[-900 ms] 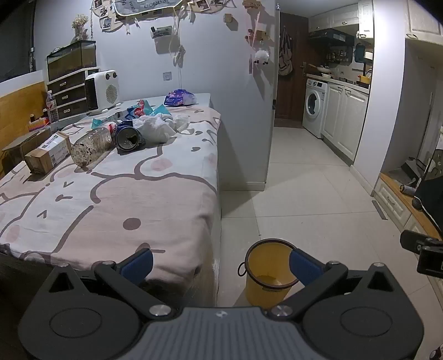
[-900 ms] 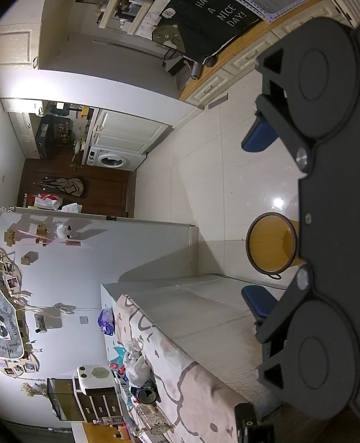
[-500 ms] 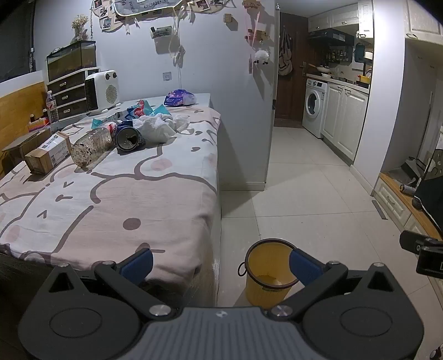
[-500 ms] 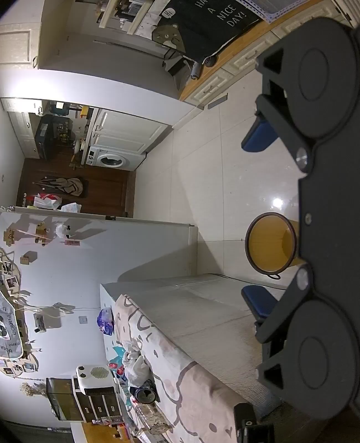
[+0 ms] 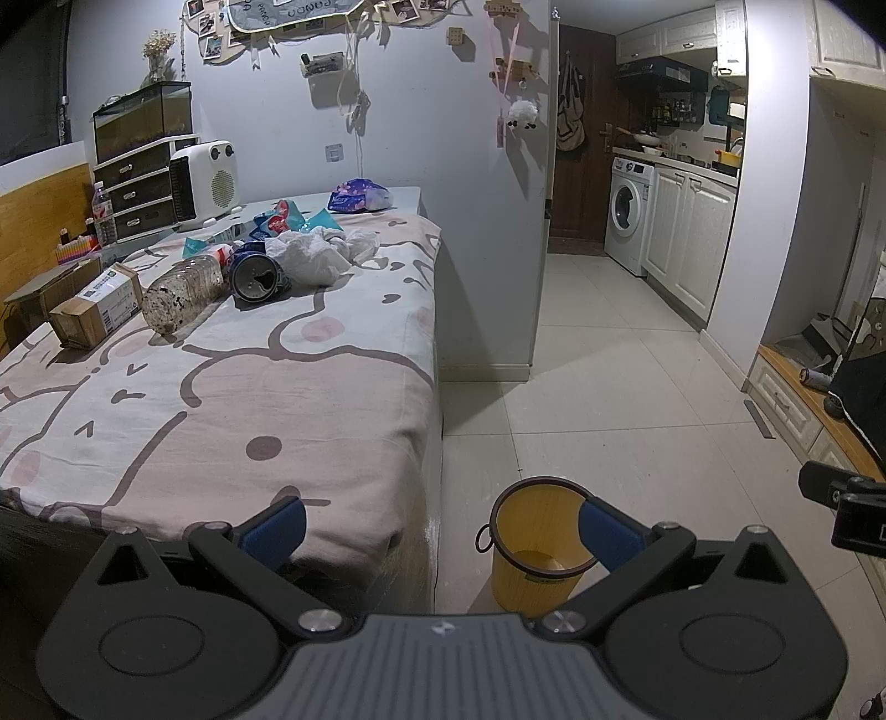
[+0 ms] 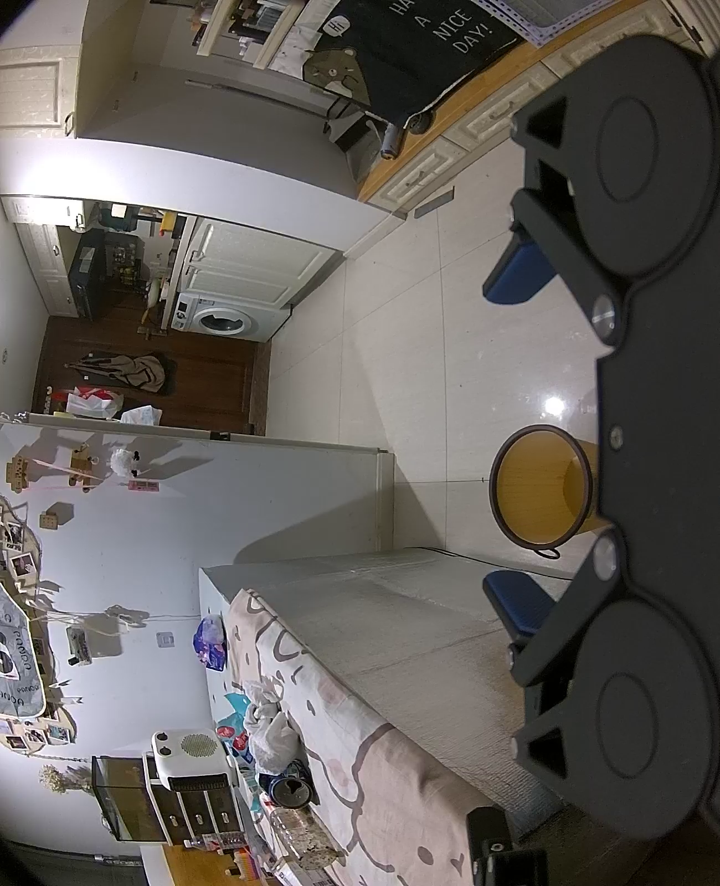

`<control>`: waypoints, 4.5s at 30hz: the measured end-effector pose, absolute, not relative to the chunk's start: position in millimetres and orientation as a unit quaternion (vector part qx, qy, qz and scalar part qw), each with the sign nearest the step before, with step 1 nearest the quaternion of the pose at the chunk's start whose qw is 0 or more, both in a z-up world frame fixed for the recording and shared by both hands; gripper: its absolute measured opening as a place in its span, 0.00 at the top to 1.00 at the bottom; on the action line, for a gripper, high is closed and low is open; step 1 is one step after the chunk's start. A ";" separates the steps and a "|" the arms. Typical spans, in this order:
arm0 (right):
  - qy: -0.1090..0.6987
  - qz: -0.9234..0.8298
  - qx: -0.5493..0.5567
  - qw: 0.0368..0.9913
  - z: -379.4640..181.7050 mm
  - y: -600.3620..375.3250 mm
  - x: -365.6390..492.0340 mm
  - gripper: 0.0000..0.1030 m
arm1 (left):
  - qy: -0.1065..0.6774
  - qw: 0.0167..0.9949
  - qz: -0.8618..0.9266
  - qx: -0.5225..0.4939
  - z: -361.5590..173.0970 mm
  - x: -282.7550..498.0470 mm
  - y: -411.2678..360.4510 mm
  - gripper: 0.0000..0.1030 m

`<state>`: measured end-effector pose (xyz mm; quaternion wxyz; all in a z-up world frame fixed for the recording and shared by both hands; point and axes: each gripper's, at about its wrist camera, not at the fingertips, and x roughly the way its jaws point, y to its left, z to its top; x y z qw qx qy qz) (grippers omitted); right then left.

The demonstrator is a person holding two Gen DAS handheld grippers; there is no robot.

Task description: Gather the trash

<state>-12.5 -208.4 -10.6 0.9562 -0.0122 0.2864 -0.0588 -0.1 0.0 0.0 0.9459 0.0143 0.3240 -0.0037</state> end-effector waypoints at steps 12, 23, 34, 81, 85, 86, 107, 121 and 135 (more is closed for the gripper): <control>0.287 -0.058 -0.012 0.956 -11.6 -208.2 -13.0 0.00 | 0.324 0.946 -0.004 0.015 0.0 -0.2 -0.2 0.00; 0.288 -0.059 -0.013 0.956 -11.6 -208.5 -13.5 0.00 | 0.324 0.946 -0.004 0.015 0.0 -0.1 -0.1 0.00; 0.288 -0.059 -0.013 0.956 -12.0 -208.7 -13.7 0.00 | 0.324 0.946 -0.004 0.014 0.0 -0.1 -0.1 0.00; 0.291 -0.064 -0.009 0.954 -19.0 -214.3 -8.4 0.00 | 0.312 0.950 0.001 0.022 2.8 10.1 -0.4 0.00; 0.292 -0.063 -0.007 0.954 -18.9 -215.2 -1.7 0.00 | 0.313 0.950 0.008 0.015 0.9 22.1 8.6 0.00; 0.292 -0.062 -0.005 0.955 -18.7 -215.8 -0.1 0.00 | 0.313 0.950 0.009 0.014 0.7 24.5 10.4 0.00; 0.291 0.024 -0.016 0.956 -5.9 -136.3 92.7 0.00 | 0.303 0.945 0.121 -0.014 8.3 94.0 129.3 0.00; 0.237 0.094 0.028 0.966 3.9 -52.8 152.1 0.00 | 0.280 0.947 0.156 0.017 17.1 147.8 210.8 0.00; 0.221 0.231 0.015 0.948 18.9 23.6 228.7 0.00 | 0.256 0.958 0.130 -0.003 15.3 229.5 260.1 0.00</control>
